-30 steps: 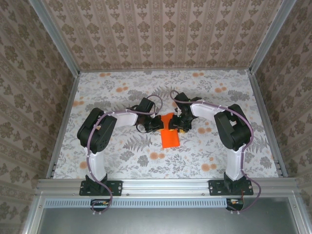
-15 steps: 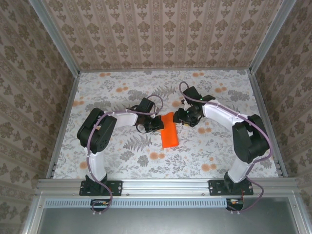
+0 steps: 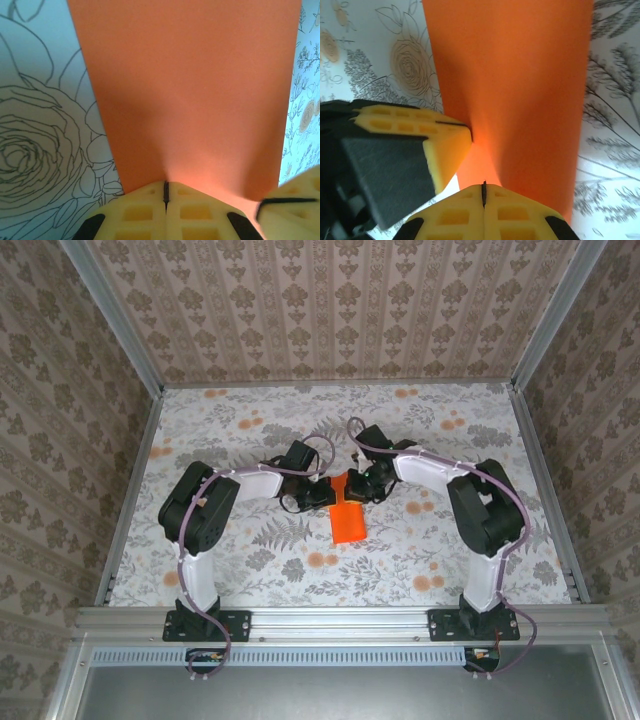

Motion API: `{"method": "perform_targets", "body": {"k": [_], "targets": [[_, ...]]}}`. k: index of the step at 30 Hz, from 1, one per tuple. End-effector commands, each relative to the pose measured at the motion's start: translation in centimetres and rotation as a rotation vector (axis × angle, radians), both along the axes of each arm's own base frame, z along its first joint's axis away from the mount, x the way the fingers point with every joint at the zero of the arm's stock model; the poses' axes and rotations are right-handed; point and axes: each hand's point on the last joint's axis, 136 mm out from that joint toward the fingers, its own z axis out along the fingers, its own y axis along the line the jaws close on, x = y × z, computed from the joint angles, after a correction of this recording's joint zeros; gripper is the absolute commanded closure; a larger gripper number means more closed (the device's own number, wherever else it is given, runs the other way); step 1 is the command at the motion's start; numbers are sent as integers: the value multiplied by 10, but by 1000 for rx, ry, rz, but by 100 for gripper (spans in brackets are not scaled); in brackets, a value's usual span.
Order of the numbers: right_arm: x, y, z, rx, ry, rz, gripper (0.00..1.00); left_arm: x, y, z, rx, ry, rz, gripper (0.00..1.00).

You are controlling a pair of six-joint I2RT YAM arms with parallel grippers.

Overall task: Fold a paper plane with a square sheet of paper (pick it up from the middle)
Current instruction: Fold the square sheet of paper in half at the center of the table.

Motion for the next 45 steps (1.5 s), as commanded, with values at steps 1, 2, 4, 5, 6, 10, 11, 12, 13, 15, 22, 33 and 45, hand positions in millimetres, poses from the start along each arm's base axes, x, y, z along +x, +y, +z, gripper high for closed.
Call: {"method": "perform_targets", "body": {"k": [1,2,4,5,6,10,11,12,13,15,22,33,45], "targets": [[7,11,0,18,12,10,100,-42,40,-57,232,169,-1,100],[7,10,-6,6,22,8,100,-42,41,-57,234,171,1,100],[6,9,-13,-5,32,15,100,-42,41,-57,238,173,3,100],[5,9,-17,-4,41,23,100,-42,41,-58,240,173,5,100],[4,10,-20,1,49,32,100,-43,42,-58,243,176,6,100],[4,5,-30,-8,61,49,100,-45,45,-61,259,186,18,100],[4,3,-32,-8,65,49,100,-46,47,-63,267,193,21,100],[2,1,-34,-10,70,52,100,-48,49,-64,274,200,24,100],[2,-1,-36,-10,74,52,100,-49,50,-65,281,202,25,100],[0,-4,-39,-10,79,62,100,-52,55,-68,298,212,30,100],[-13,-31,-47,-13,98,58,100,-61,69,-78,341,244,41,100],[-10,-63,-12,100,-3,16,100,-64,75,-81,343,250,41,100],[14,4,12,232,-97,70,100,-63,71,-79,332,240,32,100]]}}
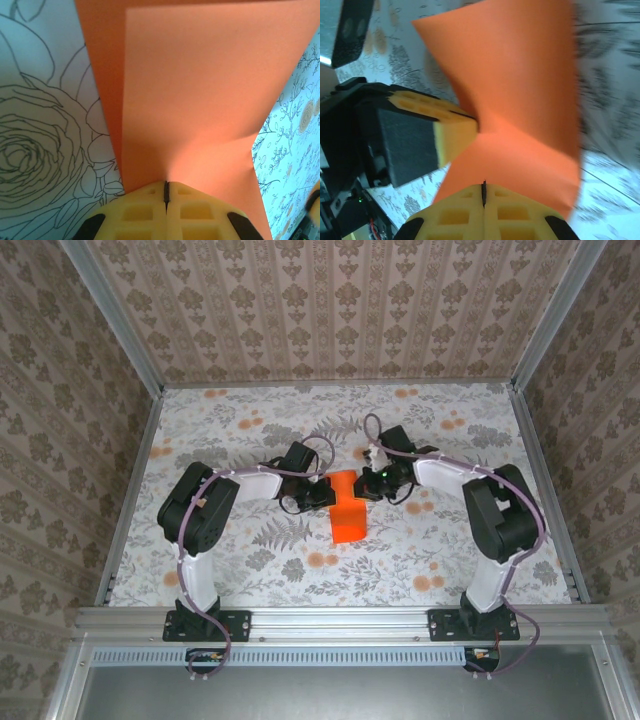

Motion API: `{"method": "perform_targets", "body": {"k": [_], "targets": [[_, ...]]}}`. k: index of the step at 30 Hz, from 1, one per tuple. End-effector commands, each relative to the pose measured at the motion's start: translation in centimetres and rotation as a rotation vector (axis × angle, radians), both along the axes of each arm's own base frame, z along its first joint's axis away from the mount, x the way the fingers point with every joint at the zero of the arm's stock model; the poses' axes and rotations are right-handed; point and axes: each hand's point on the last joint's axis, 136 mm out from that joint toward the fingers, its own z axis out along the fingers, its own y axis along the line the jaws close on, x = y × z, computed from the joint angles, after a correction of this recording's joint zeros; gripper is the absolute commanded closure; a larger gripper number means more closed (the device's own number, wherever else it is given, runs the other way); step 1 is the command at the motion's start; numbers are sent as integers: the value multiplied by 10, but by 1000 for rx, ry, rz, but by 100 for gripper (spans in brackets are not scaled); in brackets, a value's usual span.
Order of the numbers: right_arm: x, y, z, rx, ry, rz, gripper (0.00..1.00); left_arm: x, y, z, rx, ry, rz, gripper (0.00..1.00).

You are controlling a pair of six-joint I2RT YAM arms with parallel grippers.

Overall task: Fold a paper plane with a square sheet of paper (pick it up from the middle)
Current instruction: Fold the square sheet of paper in half at the center of the table.

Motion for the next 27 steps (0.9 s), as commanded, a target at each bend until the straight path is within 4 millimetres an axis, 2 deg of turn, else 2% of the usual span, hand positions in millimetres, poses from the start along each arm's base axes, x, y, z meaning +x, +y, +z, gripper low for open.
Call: {"method": "perform_targets", "body": {"k": [1,6,9,13,17,20,22,25,27], "targets": [[13,20,-5,45,7,3,100,-62,68,-75,330,245,27,100],[19,20,-27,26,39,-3,100,-62,69,-76,333,246,29,100],[16,12,-41,2,61,-3,100,-64,70,-77,338,251,31,100],[9,-10,-56,-23,88,-10,100,-66,74,-79,351,259,35,100],[5,-44,-67,-43,120,-64,100,-72,80,-83,365,270,38,100],[10,-60,-61,-45,107,-108,100,-74,81,-84,367,274,38,100],[18,-62,-45,-51,59,-121,100,-74,81,-83,363,273,38,100],[30,-55,-16,-6,-18,-141,100,-72,80,-81,360,265,35,100],[30,-40,-6,23,-41,-119,100,-72,79,-80,358,262,34,100]]}}
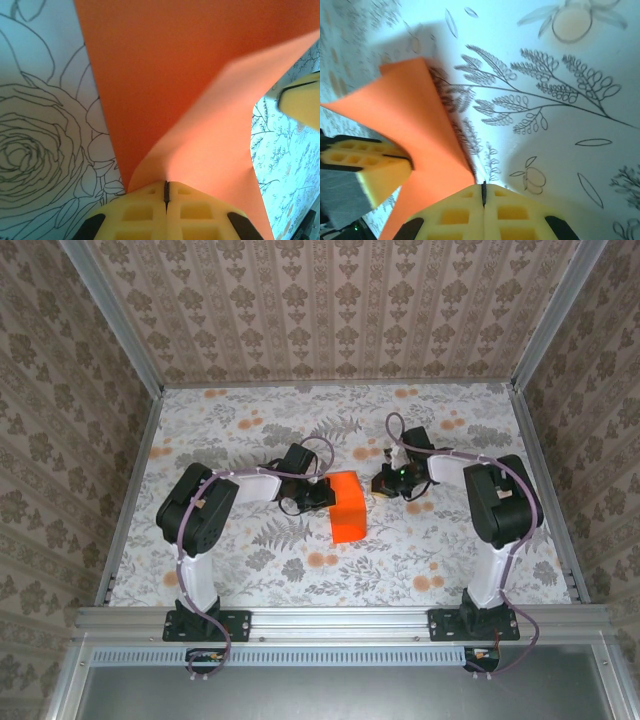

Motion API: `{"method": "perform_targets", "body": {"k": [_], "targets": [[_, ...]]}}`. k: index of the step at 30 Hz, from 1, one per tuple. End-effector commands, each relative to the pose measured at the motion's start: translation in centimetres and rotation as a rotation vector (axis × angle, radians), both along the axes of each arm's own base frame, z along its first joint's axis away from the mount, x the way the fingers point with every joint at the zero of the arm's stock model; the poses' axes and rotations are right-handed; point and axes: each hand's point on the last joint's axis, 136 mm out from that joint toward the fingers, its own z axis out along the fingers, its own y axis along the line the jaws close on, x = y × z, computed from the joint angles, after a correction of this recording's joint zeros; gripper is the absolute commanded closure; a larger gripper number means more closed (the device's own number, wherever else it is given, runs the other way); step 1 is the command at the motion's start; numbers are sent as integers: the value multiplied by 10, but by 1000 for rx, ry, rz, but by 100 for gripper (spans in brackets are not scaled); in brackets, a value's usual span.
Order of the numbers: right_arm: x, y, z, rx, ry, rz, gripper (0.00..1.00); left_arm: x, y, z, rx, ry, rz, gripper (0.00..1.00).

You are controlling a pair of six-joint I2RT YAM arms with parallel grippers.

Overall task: Fold a paper plane with a square sheet of paper (pick it up from the middle)
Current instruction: Fold the square sheet of paper in half at the center of the table.

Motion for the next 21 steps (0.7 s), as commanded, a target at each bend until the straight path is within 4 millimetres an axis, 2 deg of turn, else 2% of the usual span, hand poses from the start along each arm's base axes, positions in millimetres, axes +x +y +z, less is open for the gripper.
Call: {"method": "perform_targets", "body": {"k": [1,6,10,16,19,21], "targets": [[2,22,24,15,-66,26,100,-70,78,-79,368,278,36,100],[1,62,13,47,-39,90,100,-70,78,-79,366,278,36,100],[7,73,1,70,-15,93,100,-71,78,-79,365,280,35,100],[17,56,-24,28,36,46,100,-73,80,-80,373,285,35,100],[22,39,-34,3,60,3,100,-73,82,-80,374,285,38,100],[28,20,-38,-22,61,-40,100,-73,82,-80,373,283,37,100]]}}
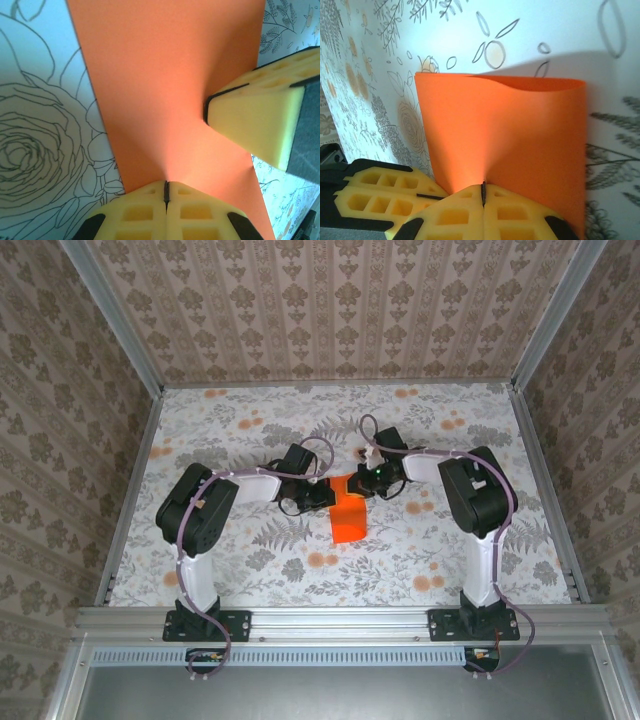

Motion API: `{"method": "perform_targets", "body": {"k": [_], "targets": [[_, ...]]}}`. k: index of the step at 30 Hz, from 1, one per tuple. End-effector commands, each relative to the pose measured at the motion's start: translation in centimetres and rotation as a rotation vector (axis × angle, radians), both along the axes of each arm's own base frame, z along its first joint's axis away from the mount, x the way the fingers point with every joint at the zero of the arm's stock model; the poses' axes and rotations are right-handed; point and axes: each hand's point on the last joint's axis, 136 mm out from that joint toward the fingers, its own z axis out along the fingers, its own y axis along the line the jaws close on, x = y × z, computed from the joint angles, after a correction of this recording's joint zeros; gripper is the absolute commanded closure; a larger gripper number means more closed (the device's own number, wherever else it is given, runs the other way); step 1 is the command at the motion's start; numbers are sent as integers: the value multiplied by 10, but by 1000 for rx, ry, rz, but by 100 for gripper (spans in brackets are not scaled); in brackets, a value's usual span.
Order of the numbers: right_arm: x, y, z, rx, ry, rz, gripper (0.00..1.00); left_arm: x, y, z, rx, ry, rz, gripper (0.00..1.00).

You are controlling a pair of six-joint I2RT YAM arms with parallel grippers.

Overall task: Fold a paper plane with a square sheet of paper (pick it up from the middle)
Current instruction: Fold the square sheet of paper in half at the center of the table.

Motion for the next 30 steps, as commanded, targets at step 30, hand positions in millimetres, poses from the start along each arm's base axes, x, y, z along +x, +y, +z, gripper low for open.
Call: {"method": "perform_targets", "body": {"k": [30], "targets": [[47,-25,-10,-159,-17,-150,100,-75,81,-78,368,292,26,100]]}}
